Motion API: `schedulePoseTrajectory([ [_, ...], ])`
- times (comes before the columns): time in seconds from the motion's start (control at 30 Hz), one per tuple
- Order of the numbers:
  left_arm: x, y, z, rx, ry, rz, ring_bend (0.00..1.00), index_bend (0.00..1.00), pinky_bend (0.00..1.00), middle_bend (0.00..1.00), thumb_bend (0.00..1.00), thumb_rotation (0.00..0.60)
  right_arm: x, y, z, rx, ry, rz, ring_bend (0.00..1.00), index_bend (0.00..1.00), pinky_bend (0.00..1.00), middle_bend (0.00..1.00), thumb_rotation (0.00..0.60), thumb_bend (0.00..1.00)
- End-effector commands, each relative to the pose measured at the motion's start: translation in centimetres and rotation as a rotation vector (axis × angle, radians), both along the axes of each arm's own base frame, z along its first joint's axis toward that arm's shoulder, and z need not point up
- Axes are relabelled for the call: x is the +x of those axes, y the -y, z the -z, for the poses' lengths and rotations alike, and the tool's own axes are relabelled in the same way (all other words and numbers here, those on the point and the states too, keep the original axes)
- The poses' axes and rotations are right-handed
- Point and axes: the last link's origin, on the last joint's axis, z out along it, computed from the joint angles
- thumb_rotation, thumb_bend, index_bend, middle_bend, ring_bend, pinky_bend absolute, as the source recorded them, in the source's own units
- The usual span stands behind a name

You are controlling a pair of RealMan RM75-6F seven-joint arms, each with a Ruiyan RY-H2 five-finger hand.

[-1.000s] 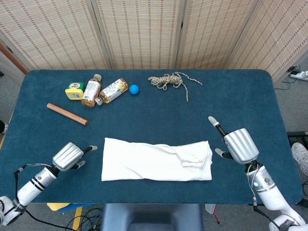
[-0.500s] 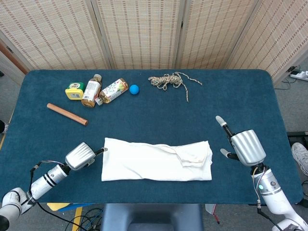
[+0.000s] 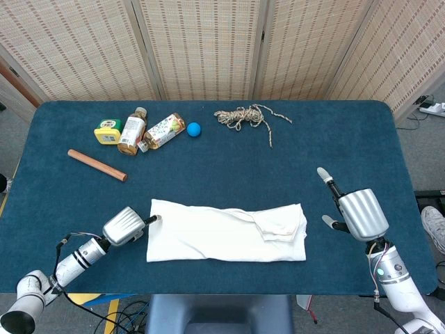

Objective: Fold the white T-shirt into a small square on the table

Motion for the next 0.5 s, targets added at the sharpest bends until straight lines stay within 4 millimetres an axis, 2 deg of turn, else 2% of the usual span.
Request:
schedulePoseTrajectory([
  [0.03, 0.3, 0.0, 0.3, -0.002, 0.011, 0.001, 0.92, 0.3, 1.0, 0.97, 0.3, 0.6, -0.1, 0.0, 0.0, -0.003, 0.001, 0.001, 0.93, 0.0, 1.0, 0.85, 0.6, 0.12],
  [0.5, 1.5, -0.2, 1.6, -0.023, 0.051, -0.004, 0.92, 0.31, 1.0, 0.98, 0.3, 0.6, -0.6, -0.2, -0.2, -0.017, 0.009, 0.014, 0.93, 0.0, 1.0, 0.85, 0.6, 0.12],
])
